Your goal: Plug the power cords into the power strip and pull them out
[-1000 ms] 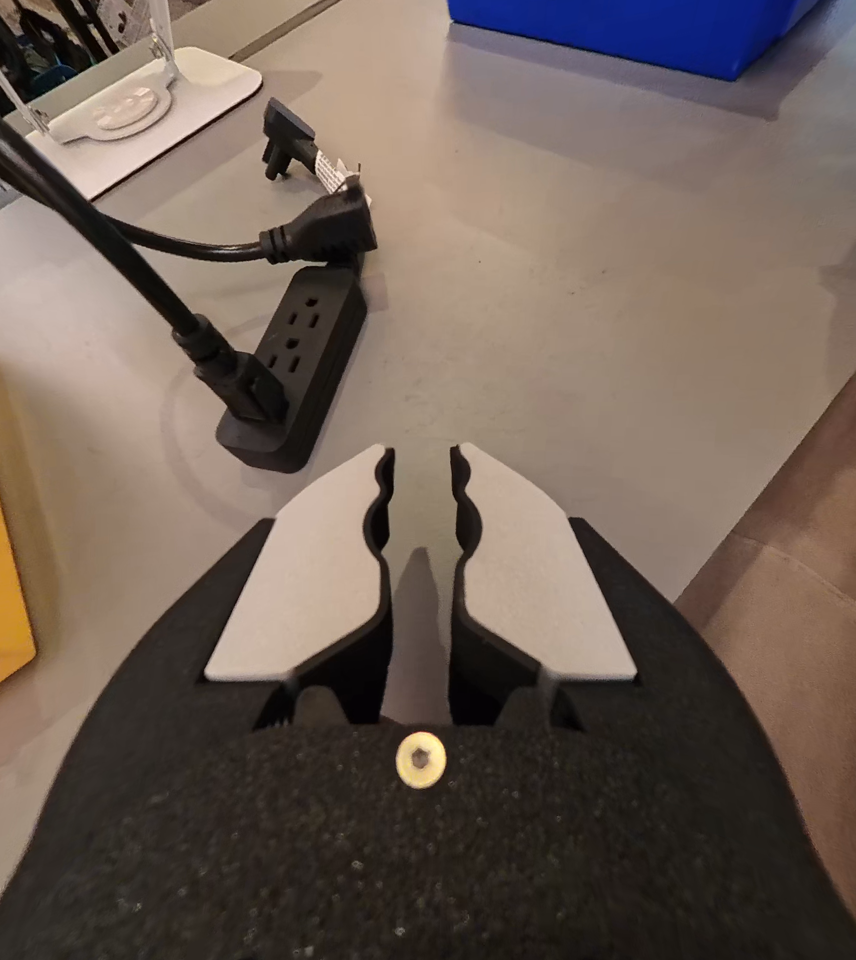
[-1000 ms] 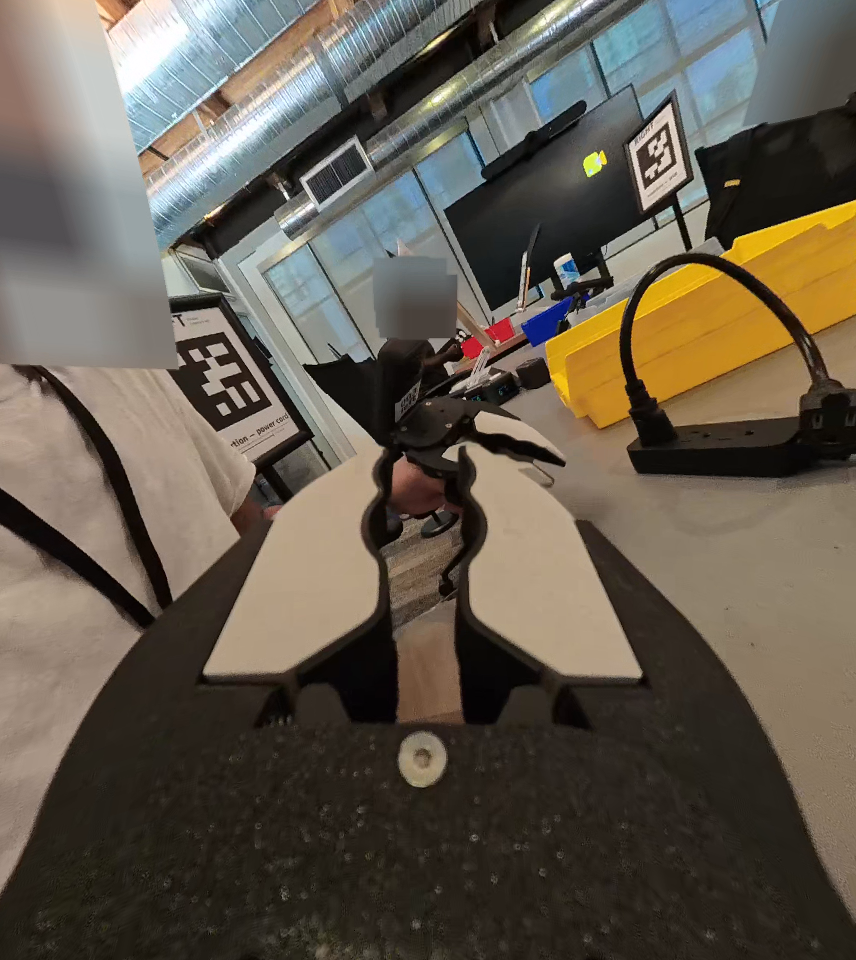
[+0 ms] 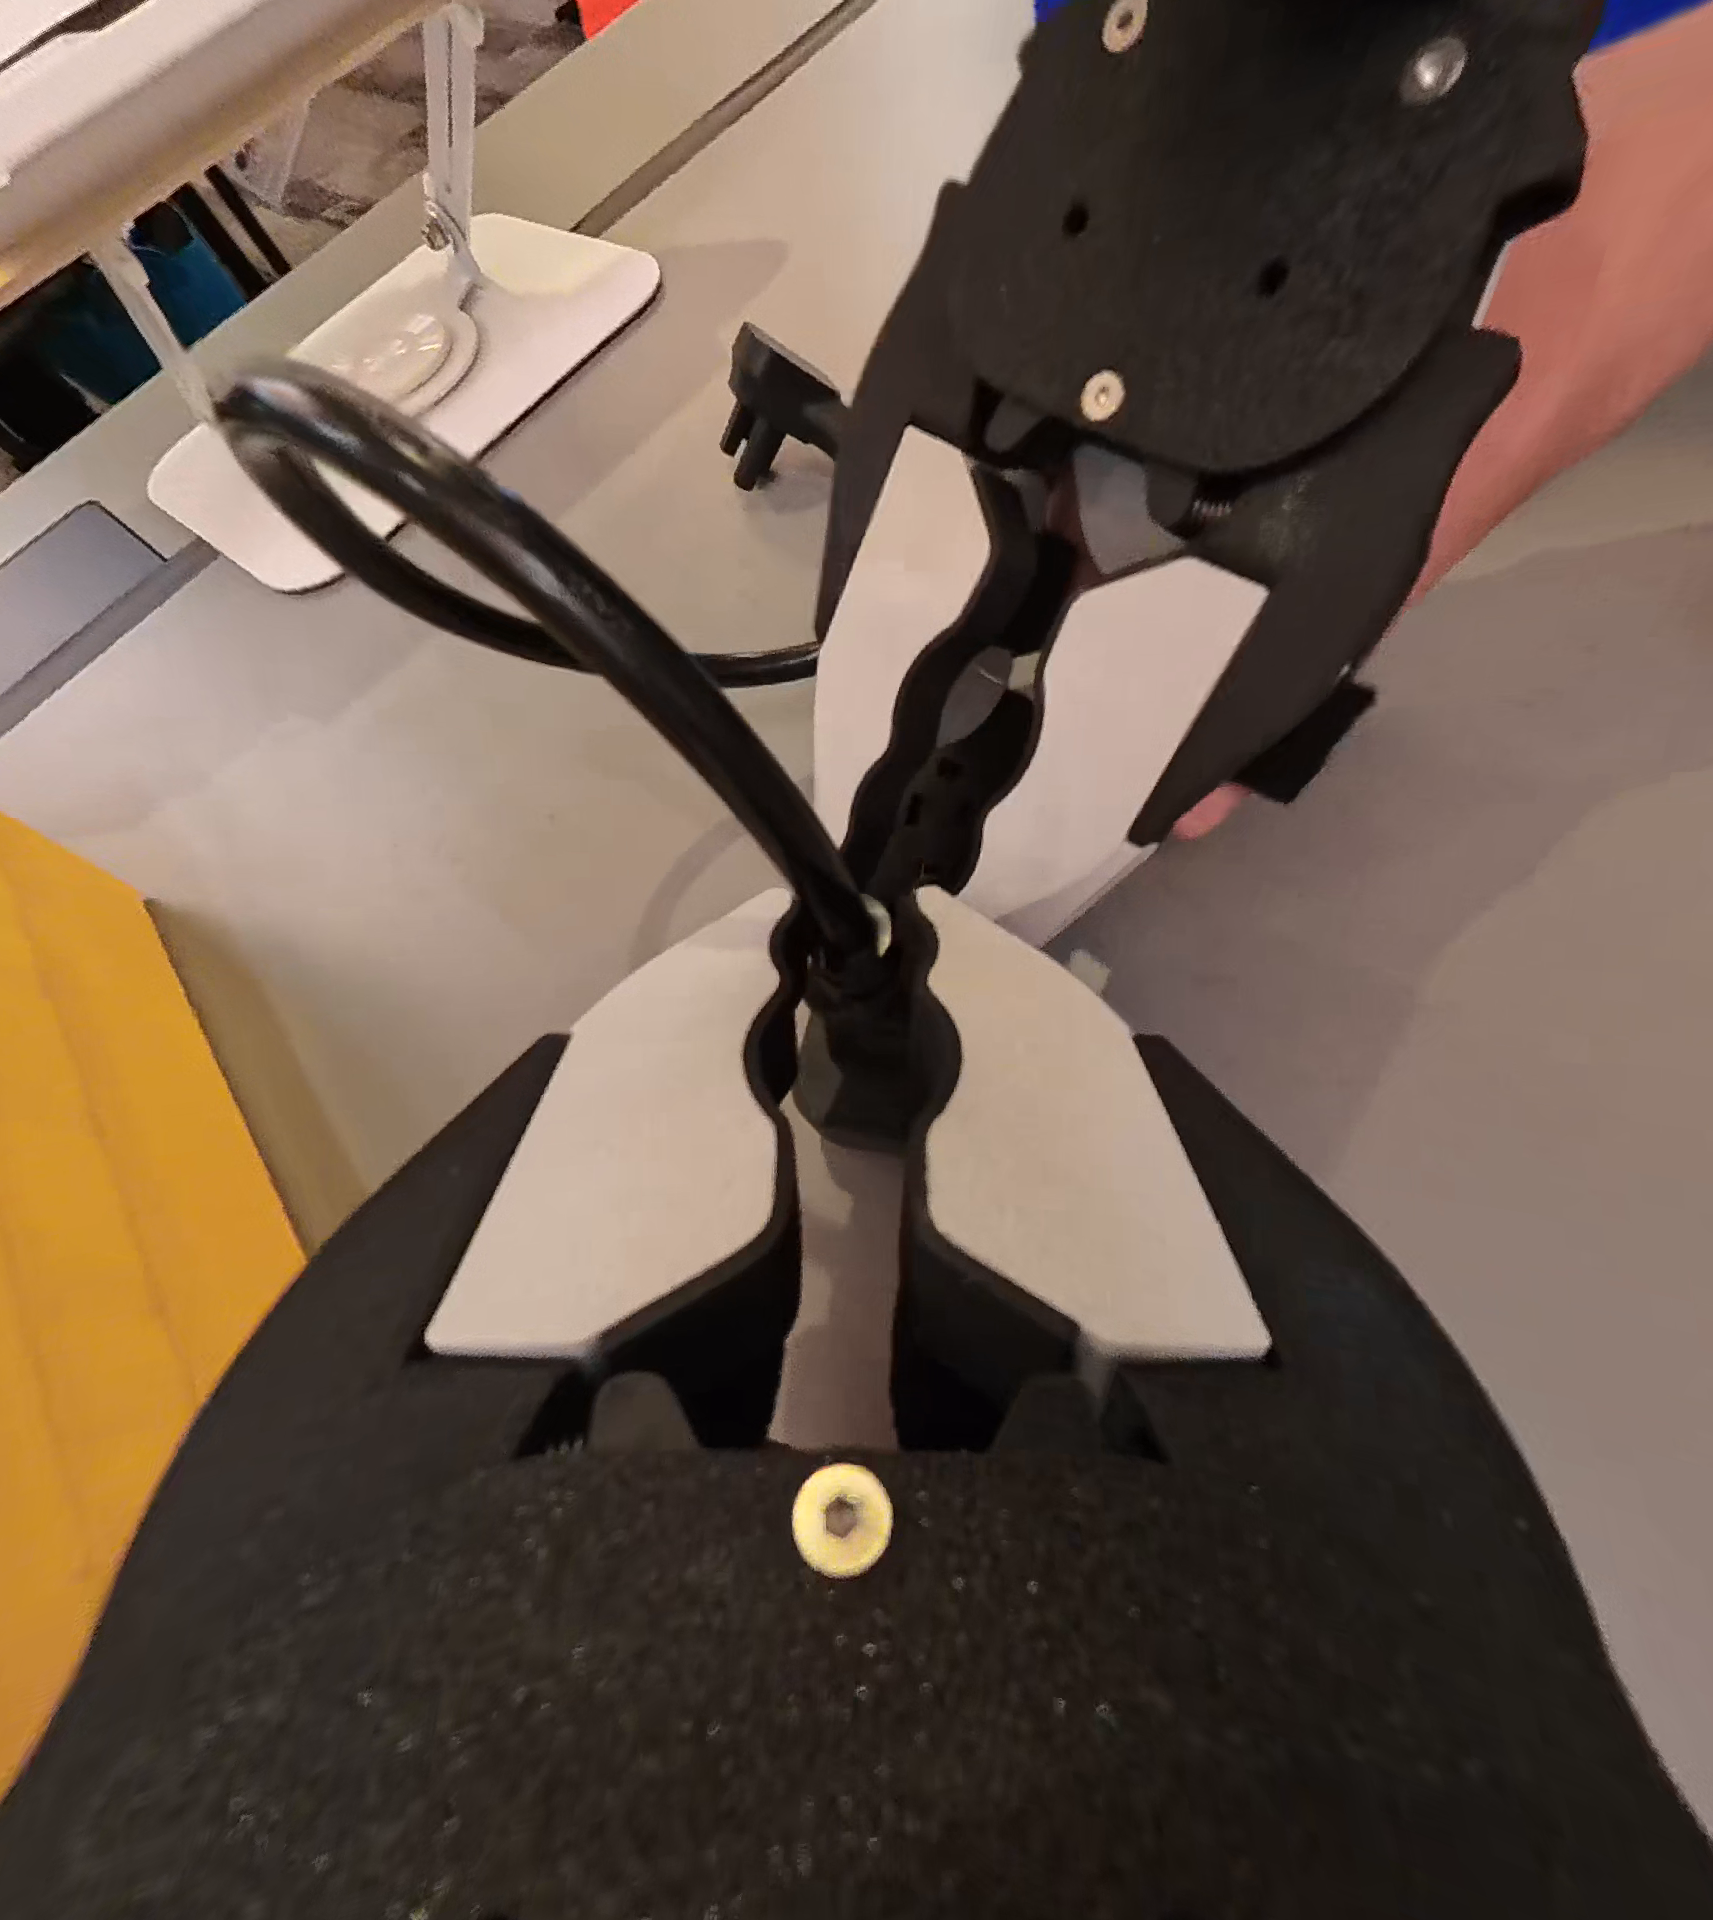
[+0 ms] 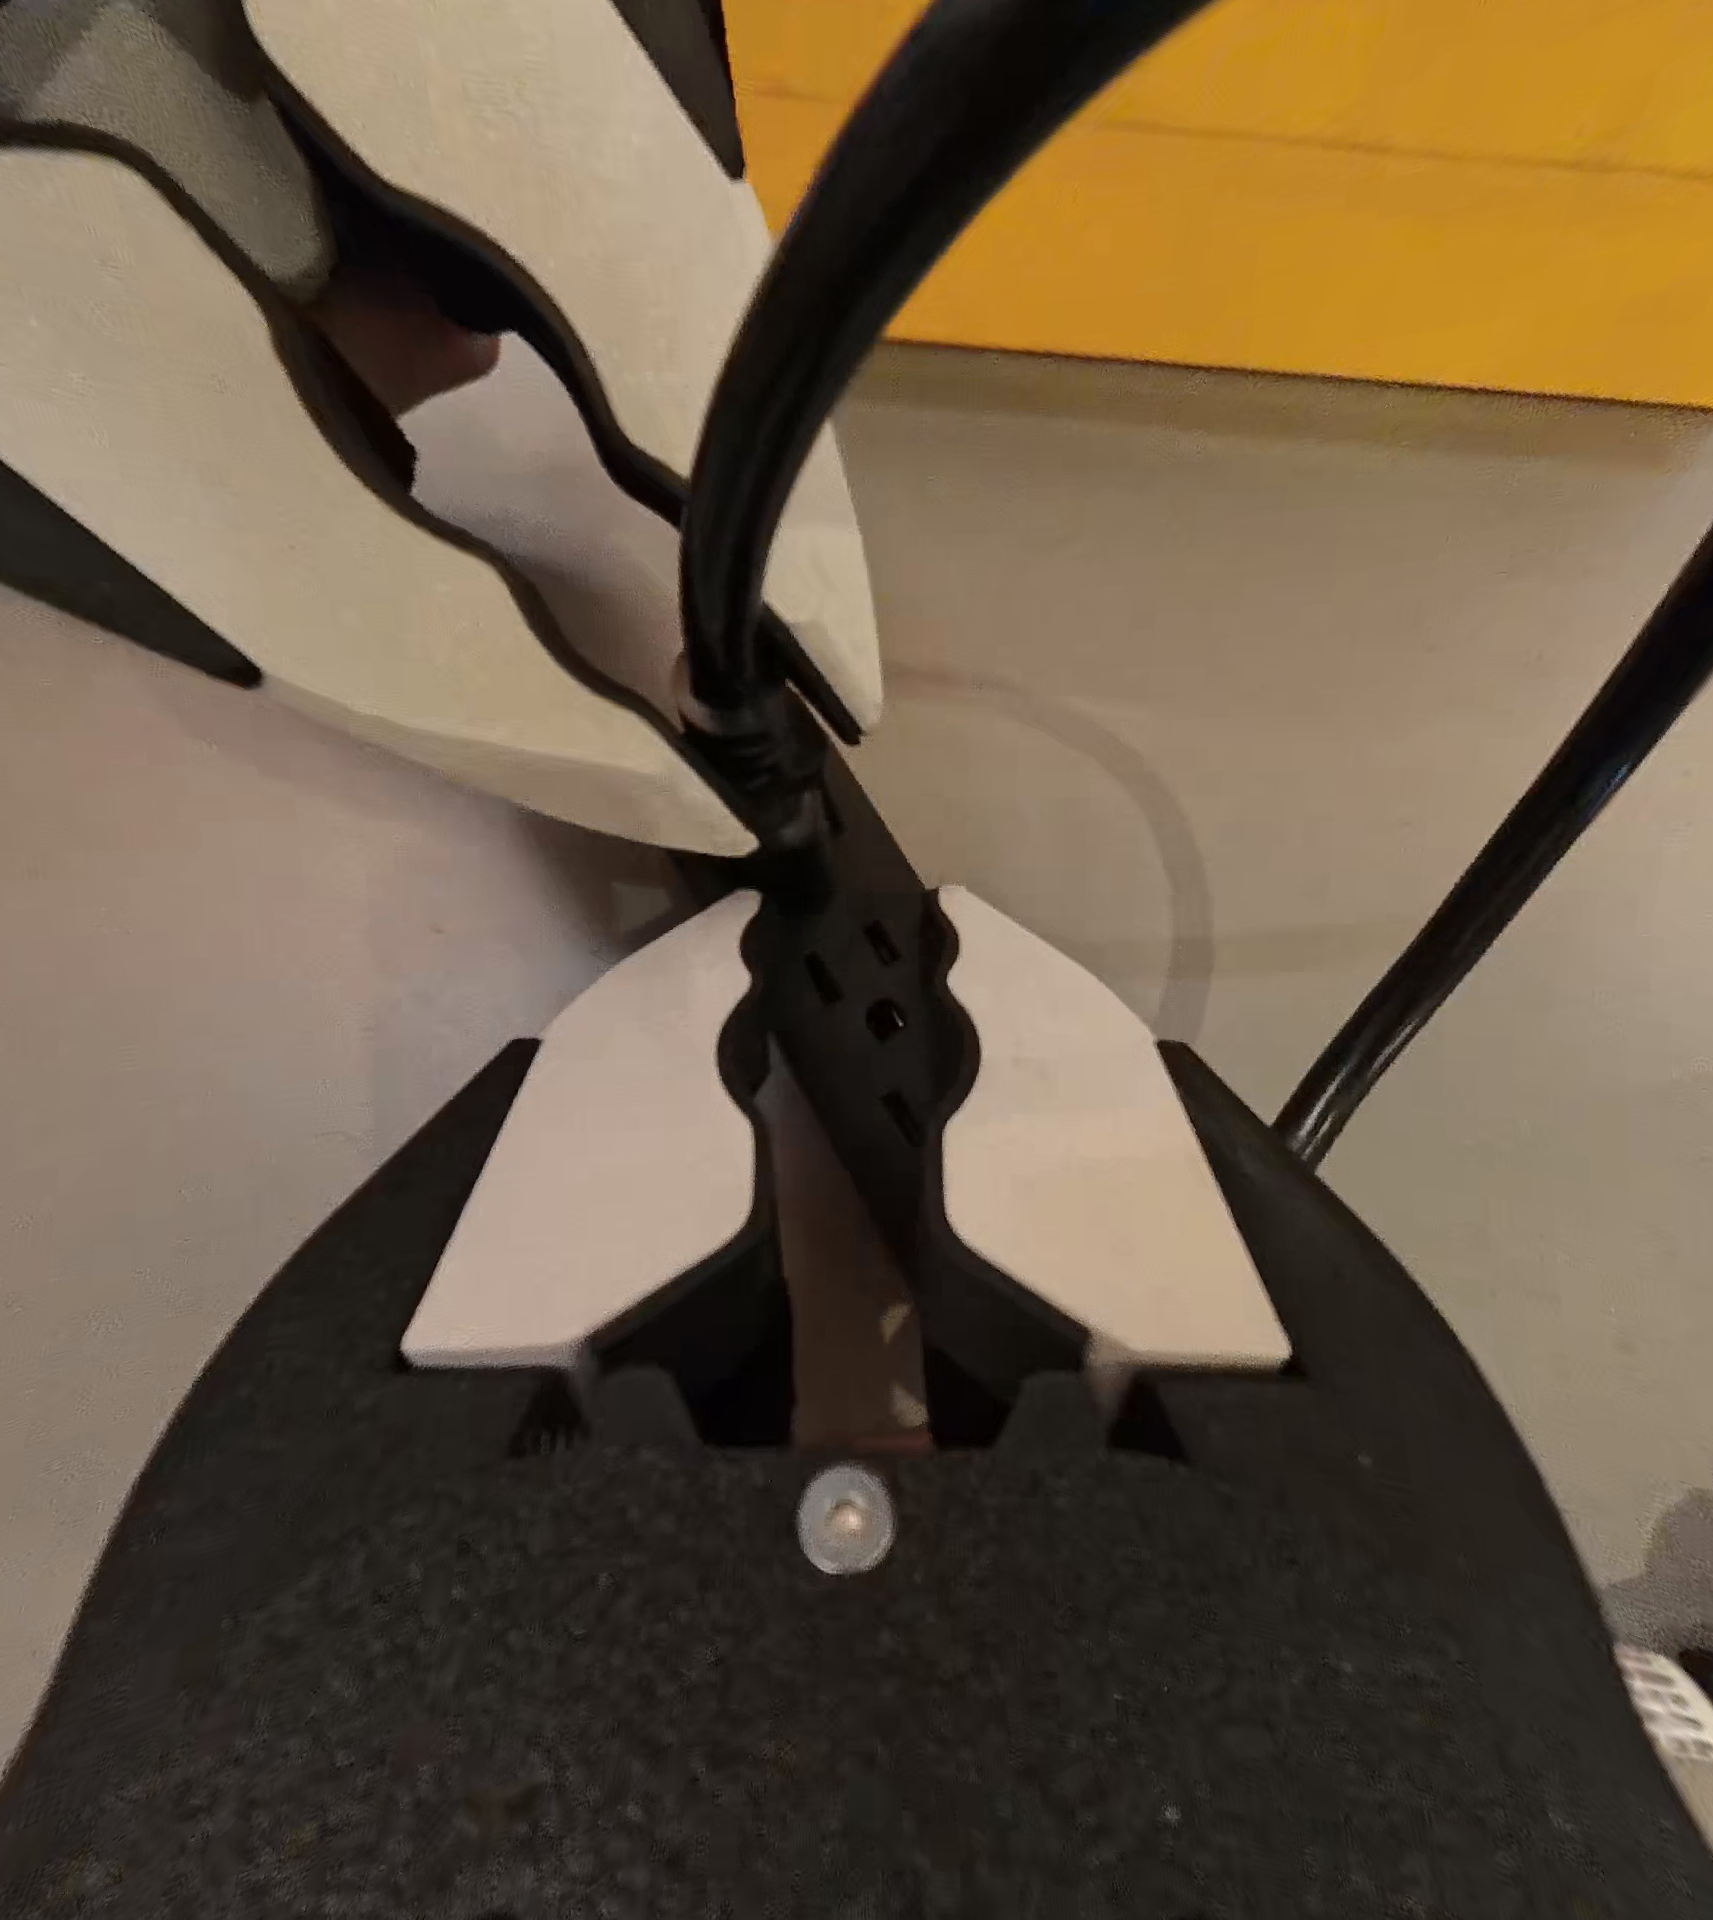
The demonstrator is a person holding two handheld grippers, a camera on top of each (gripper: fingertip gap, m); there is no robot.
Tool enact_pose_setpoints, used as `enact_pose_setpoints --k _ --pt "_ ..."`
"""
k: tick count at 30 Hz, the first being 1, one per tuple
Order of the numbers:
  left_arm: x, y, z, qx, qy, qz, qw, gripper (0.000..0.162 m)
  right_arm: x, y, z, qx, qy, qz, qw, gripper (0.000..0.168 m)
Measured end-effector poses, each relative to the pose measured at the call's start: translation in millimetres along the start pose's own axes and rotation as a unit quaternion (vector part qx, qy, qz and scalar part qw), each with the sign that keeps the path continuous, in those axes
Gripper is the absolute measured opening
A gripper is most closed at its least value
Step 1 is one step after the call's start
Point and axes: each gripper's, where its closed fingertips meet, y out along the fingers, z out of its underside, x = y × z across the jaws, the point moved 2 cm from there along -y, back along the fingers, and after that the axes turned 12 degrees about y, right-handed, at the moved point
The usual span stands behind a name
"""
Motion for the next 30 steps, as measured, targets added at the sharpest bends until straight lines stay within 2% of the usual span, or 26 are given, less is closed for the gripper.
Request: enact_pose_setpoints --k 1,7,16,20,24,30 --pt "0.1 0.1 -0.4 -0.004 -0.006 0.001 1.0 0.015 0.3 -0.3 0.2 -0.006 -0.006 0.002 1.0 0.026" --pt "1.4 -0.5 -0.3 -0.01 -0.02 0.011 1.0 0.015 9.2 1.1 1.9 0.009 -0.021 0.002 1.0 0.009" --pt "2.2 -3.0 -0.5 -0.019 -0.026 0.025 0.999 0.013 9.1 2.6 1.4 0.019 -0.02 -0.006 1.0 0.01" --pt "2.2 -4.5 -0.9 -0.031 -0.037 0.03 0.998 0.013 8.6 1.6 2.2 0.03 -0.003 -0.018 0.999 0.002" --pt "2.2 -5.0 -0.5 -0.038 -0.04 0.036 0.998 0.013 10.0 1.9 2.6 0.024 -0.02 -0.005 1.0 0.002" --pt "3.7 -4.5 -1.0 -0.051 -0.064 0.043 0.996 0.012 8.5 1.9 1.7 0.032 0.005 -0.019 0.999 0.002"
